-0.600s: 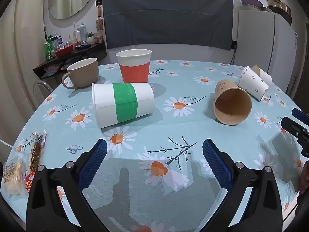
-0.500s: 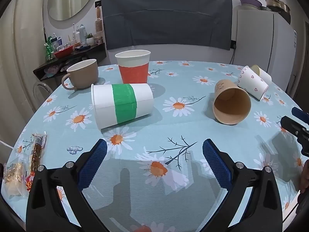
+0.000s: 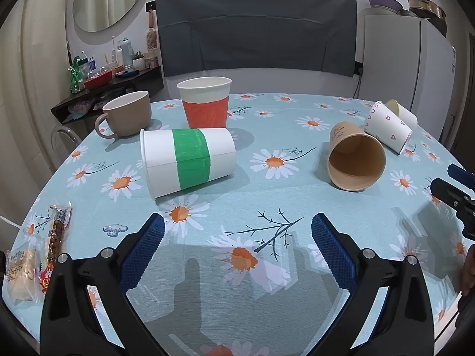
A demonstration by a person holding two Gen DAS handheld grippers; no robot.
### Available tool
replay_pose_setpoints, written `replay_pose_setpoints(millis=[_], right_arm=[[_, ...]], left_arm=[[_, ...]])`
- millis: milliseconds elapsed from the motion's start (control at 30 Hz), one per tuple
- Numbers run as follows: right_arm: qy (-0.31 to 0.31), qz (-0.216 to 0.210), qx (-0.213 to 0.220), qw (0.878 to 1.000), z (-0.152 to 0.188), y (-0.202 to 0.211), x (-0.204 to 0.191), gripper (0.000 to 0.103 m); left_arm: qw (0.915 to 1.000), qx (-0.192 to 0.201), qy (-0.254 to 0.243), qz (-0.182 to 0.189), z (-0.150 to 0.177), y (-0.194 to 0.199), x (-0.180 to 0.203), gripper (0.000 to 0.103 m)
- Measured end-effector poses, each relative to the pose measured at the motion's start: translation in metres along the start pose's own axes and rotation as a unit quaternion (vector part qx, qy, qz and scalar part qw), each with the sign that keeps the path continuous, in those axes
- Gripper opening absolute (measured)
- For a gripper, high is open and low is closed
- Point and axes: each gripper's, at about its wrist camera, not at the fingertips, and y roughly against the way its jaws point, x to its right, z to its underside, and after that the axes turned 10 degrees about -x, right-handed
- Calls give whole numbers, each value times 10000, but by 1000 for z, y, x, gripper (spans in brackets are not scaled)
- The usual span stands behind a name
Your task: Flip cup upside down
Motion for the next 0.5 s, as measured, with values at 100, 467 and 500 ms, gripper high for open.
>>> replay_pose_setpoints(millis=[100, 467, 500], right_arm=[[-1, 2, -1, 10000, 0, 0, 0, 95], [1, 3, -17, 10000, 0, 0, -3, 95], [1, 1, -21, 10000, 0, 0, -3, 95]], left_arm=[[10000, 2, 1, -1, 0, 0, 0, 97], [10000, 0, 9, 7, 0, 0, -1, 97], [10000, 0, 12, 8, 0, 1, -1, 97]])
